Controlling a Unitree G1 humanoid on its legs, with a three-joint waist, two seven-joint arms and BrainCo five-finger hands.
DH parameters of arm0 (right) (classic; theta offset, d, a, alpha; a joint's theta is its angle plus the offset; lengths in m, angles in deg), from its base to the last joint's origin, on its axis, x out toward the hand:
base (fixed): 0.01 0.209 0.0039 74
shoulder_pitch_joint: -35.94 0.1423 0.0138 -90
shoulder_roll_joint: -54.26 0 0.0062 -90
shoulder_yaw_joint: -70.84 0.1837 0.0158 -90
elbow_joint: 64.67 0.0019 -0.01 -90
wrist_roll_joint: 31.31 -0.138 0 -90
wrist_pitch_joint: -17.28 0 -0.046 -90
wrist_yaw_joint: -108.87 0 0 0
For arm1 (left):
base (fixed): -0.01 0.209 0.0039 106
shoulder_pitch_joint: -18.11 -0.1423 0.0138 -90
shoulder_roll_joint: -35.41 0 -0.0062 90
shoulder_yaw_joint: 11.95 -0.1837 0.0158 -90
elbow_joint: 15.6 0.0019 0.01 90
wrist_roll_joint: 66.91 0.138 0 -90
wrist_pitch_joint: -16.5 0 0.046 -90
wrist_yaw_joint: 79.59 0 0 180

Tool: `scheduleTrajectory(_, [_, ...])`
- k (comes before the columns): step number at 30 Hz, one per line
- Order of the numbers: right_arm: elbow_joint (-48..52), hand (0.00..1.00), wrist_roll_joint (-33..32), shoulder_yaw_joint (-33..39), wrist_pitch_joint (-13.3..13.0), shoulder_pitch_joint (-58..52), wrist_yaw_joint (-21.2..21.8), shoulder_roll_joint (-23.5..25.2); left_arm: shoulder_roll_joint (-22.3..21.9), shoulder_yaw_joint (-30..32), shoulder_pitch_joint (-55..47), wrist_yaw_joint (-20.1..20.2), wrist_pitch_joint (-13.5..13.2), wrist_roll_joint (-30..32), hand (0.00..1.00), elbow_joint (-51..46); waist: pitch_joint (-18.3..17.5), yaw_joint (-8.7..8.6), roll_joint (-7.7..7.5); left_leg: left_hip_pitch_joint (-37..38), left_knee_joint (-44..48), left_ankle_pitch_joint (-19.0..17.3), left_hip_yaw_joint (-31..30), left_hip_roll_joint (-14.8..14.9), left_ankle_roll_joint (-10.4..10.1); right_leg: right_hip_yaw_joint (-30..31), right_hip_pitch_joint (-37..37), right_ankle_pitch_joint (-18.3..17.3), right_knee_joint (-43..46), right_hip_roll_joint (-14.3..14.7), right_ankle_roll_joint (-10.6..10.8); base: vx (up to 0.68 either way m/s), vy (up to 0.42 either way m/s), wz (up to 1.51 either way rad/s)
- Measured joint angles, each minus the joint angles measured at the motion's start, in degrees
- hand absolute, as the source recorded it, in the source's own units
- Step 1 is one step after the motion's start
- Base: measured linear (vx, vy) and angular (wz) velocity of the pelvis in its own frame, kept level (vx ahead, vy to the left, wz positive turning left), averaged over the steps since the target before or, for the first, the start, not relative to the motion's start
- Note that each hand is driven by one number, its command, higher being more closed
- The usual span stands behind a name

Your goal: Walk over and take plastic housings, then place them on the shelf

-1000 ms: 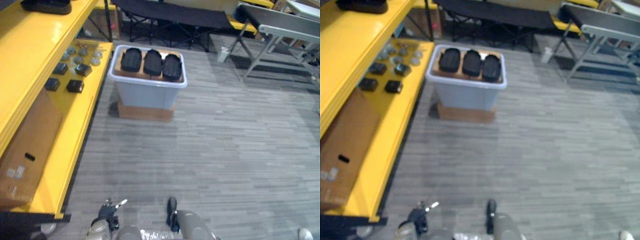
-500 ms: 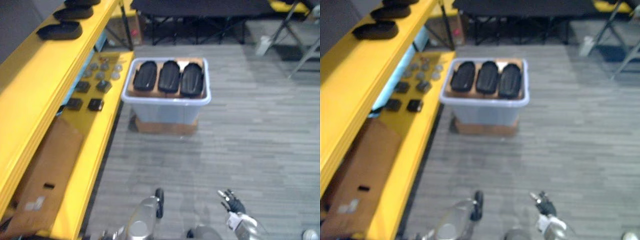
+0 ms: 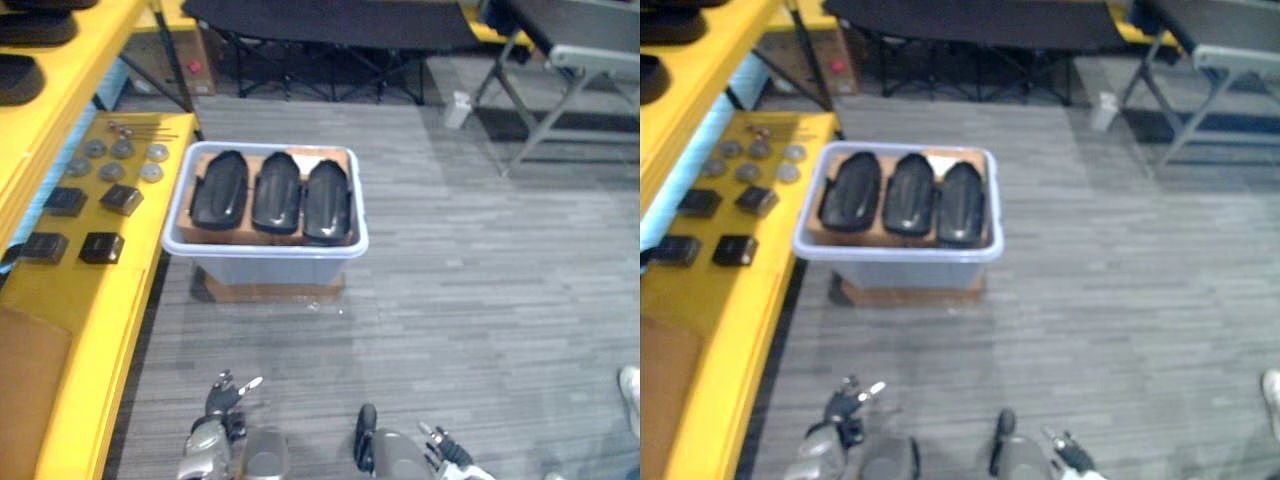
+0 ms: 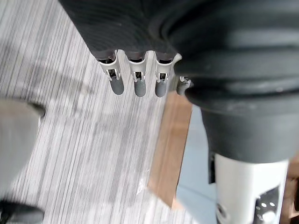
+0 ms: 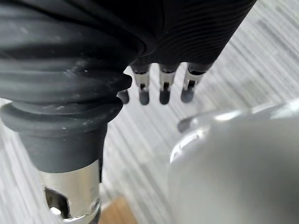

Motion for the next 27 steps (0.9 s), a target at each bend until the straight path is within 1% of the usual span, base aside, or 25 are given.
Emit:
scheduleTrajectory(1, [0.24, 0.00, 0.22, 0.53, -0.02, -1.73, 0.59, 0.30, -1.14, 0.00, 0.79, -0.05, 1.18, 0.03, 0.00, 0.60, -0.17, -0.40, 0.29, 1.91, -1.38, 0.49, -1.10, 0.15, -0.81, -1.43, 1.45, -2.13, 1.18, 0.00, -0.20, 0.19, -0.170, 0.40])
scheduleTrajectory(2, [0.24, 0.00, 0.21, 0.53, 0.03, -2.54, 0.71, 0.53, -1.72, 0.02, 1.01, -0.06, 1.39, 0.05, 0.00, 0.80, -0.43, -0.68, 0.30, 2.04, -1.36, 0.64, -1.81, 0.15, -1.04, -2.35, 1.74, -3.47, 2.25, -0.23, -0.28, 0.20, -0.177, 0.75])
scheduleTrajectory(3, [0.24, 0.00, 0.09, 0.66, 0.21, -3.52, 0.79, 1.05, -2.47, 0.00, 1.02, -0.07, 1.46, 0.01, 0.00, 1.07, -0.78, -0.88, -0.04, 1.08, 0.72, 1.05, -2.75, 0.02, -1.66, -3.83, 1.78, -6.04, 4.84, -0.99, -0.32, 0.10, -0.109, 0.69])
scheduleTrajectory(4, [0.23, 0.00, 0.11, 0.58, 0.21, -3.79, 0.78, 1.07, -2.57, 0.00, 0.91, -0.06, 1.56, 0.01, 0.00, 1.35, -0.84, -0.89, -0.20, -0.22, 3.00, 1.32, -2.97, 0.05, -2.00, -4.66, 1.80, -7.12, 5.52, -1.45, -0.43, 0.13, -0.162, 0.86])
scheduleTrajectory(5, [0.18, 0.00, 0.20, 0.44, 0.14, -4.08, 0.77, 1.03, -2.36, 0.02, 0.25, -0.11, 1.99, 0.02, 0.00, 1.90, -0.85, -0.90, -0.26, -3.50, 8.52, 2.53, -2.95, 0.43, -2.69, -6.20, 2.77, -8.90, 6.25, -1.89, -0.61, 0.10, -0.128, 0.79])
scheduleTrajectory(6, [0.17, 0.00, 0.35, 0.46, -0.02, -4.03, 0.76, 0.97, -1.90, 0.10, -0.80, -0.43, 2.41, 0.01, 0.00, 1.89, -0.69, -0.72, -0.29, -5.71, 13.35, 4.78, -2.76, 0.71, -2.93, -7.69, 4.69, -9.24, 5.37, -2.19, -0.76, 0.11, -0.120, 0.74])
scheduleTrajectory(7, [0.22, 0.00, 0.34, 0.46, -0.17, -3.98, 0.78, 0.94, -1.74, 0.23, -1.57, -0.71, 2.59, -0.44, 0.00, 1.53, -0.53, -0.65, -0.50, -6.15, 14.14, 5.38, -2.53, 0.77, -2.97, -8.30, 5.64, -9.02, 4.62, -2.37, -0.78, 0.11, -0.091, 0.55])
scheduleTrajectory(8, [0.29, 0.00, 0.32, 0.46, -0.51, -3.63, 0.76, 1.01, -1.46, 0.59, -2.66, -1.37, 2.56, -1.82, 0.00, 1.68, -0.70, -0.19, -0.50, -6.06, 11.83, 4.74, -1.39, 0.79, -2.53, -9.30, 6.55, -8.68, 3.70, -2.94, -0.90, 0.08, -0.030, 0.38])
scheduleTrajectory(9, [0.80, 0.00, 0.28, 0.84, -1.05, -2.67, 0.68, 0.21, -1.64, 1.05, -3.03, -1.72, 3.29, -2.08, 0.00, 1.69, -0.78, 0.16, 0.23, -5.80, 5.29, 5.10, -0.43, -0.11, -2.81, -10.05, 6.44, -8.47, 3.53, -4.04, -0.56, 0.07, 0.017, 0.40])
scheduleTrajectory(10, [1.56, 0.00, 0.17, 1.38, -1.37, -1.94, 0.59, -0.38, -1.89, 1.19, -3.35, -1.75, 3.69, -2.02, 0.00, 1.75, -0.60, 0.10, 0.86, -5.20, -1.88, 7.39, 0.45, -1.29, -2.89, -10.42, 6.42, -8.25, 3.46, -4.75, -0.08, 0.05, 0.059, 0.31])
scheduleTrajectory(11, [2.29, 0.00, -0.46, 2.16, -1.52, -1.30, 0.41, -0.83, -1.80, 1.35, -3.65, -1.65, 3.80, -1.97, 0.00, 2.03, -0.30, 0.40, 1.23, -4.46, -7.09, 10.51, 0.59, -2.66, -1.48, -10.23, 6.44, -7.98, 3.49, -5.54, 0.62, 0.05, 0.077, 0.25])
scheduleTrajectory(12, [2.85, 0.00, -0.93, 2.22, -1.57, -0.80, 0.09, -0.61, -1.80, 2.32, -4.12, -1.57, 3.77, -1.88, 0.00, 2.46, -0.11, 0.61, 0.71, -3.10, -10.38, 12.56, 0.67, -4.25, -1.27, -9.71, 6.46, -7.78, 3.06, -6.44, 1.40, 0.05, 0.079, 0.33])
scheduleTrajectory(13, [4.06, 0.00, -1.02, 1.47, -1.69, -0.71, -0.46, -0.37, -1.68, 2.96, -5.07, -1.20, 3.71, -1.44, 0.00, 2.53, 0.00, 0.63, 0.67, -2.37, -12.41, 13.50, 0.42, -5.58, -0.31, -8.46, 6.70, -7.71, 1.50, -7.01, 2.12, 0.05, 0.106, 0.26])
scheduleTrajectory(14, [4.65, 0.00, -1.13, 0.98, -1.87, -0.53, -0.64, -0.23, -1.82, 4.85, -5.45, -0.69, 3.55, -1.47, 0.00, 2.01, 0.85, 1.31, 0.50, -2.60, -11.92, 13.48, 0.59, -5.80, -0.30, -8.08, 7.29, -7.46, 0.23, -6.97, 2.28, 0.04, 0.102, 0.15])
scheduleTrajectory(15, [4.84, 0.00, -1.81, -0.22, -2.26, -0.42, -0.66, -0.16, -1.07, 5.65, -5.54, -0.16, 3.41, -0.91, 0.00, 1.71, 1.42, 2.44, 0.26, -2.37, -11.74, 13.22, 0.95, -5.86, -0.13, -7.72, 8.05, -6.48, -1.14, -7.10, 2.50, 0.02, 0.094, -0.08])
scheduleTrajectory(17, [5.70, 0.00, -2.80, -0.90, -2.40, -0.01, -0.67, 0.27, -0.17, 5.86, -6.09, 0.73, 3.30, 0.52, 0.00, 1.92, 1.83, 3.46, -0.57, -1.57, -12.27, 12.98, 2.02, -5.93, 0.07, -7.05, 8.10, -6.08, -1.24, -7.33, 2.87, 0.02, 0.070, -0.20])
scheduleTrajectory(19, [8.52, 0.00, -2.65, -2.45, -2.89, 0.13, -1.38, 0.78, -0.20, 7.28, -7.46, 1.06, 2.83, 0.91, 0.00, 1.89, 1.45, 3.61, -1.48, -1.42, -11.65, 11.81, 3.55, -5.88, 0.59, -5.67, 7.13, -6.43, -0.22, -7.75, 3.26, 0.02, 0.051, -0.33])
scheduleTrajectory(20, [9.13, 0.00, -2.65, -2.86, -3.08, 0.14, -1.70, 0.79, -0.17, 7.29, -7.53, 1.10, 2.73, 0.94, 0.00, 1.88, 1.42, 3.60, -1.54, -1.60, -11.10, 11.34, 3.65, -5.90, 0.67, -5.48, 6.79, -6.58, 0.09, -7.93, 3.45, 0.01, 0.076, -0.26])
scheduleTrajectory(21, [9.64, 0.00, -2.63, -3.44, -3.66, 0.16, -2.05, 0.81, -0.09, 7.27, -7.37, 1.42, 2.53, 1.25, 0.00, 1.88, 1.39, 3.49, -1.53, -2.63, -9.17, 10.00, 3.74, -5.93, 1.05, -5.42, 6.12, -7.33, 0.87, -8.35, 3.95, 0.00, 0.079, -0.07])
scheduleTrajectory(23, [9.09, 0.00, -2.63, -3.47, -3.70, -0.20, -2.63, 1.09, 0.19, 7.21, -7.11, 1.46, 2.33, 1.36, 0.00, 1.90, 1.16, 3.42, -1.89, -3.71, -6.74, 8.14, 3.56, -6.60, 1.60, -5.44, 5.20, -9.14, 3.49, -9.67, 4.73, 0.03, 0.105, 0.05])
scheduleTrajectory(25, [6.77, 0.00, -2.60, -3.45, -4.14, -0.62, -3.12, 1.60, 1.12, 6.53, -7.13, 1.27, 1.83, 1.33, 0.00, 2.49, 0.33, 3.31, -3.25, -3.46, -6.13, 7.06, 3.36, -8.65, 2.34, -5.40, 4.28, -11.02, 6.84, -11.98, 5.65, 0.09, 0.096, 0.13])
scheduleTrajectory(27, [5.23, 0.00, -1.77, -3.67, -4.56, -0.09, -3.13, 2.07, 2.69, 4.27, -7.05, 0.92, 1.22, 2.93, 0.00, 2.41, -0.24, 3.24, -3.96, -3.53, -6.52, 7.20, 2.78, -9.52, 2.64, -5.50, 4.51, -10.66, 6.54, -12.27, 6.00, 0.13, 0.041, 0.16])
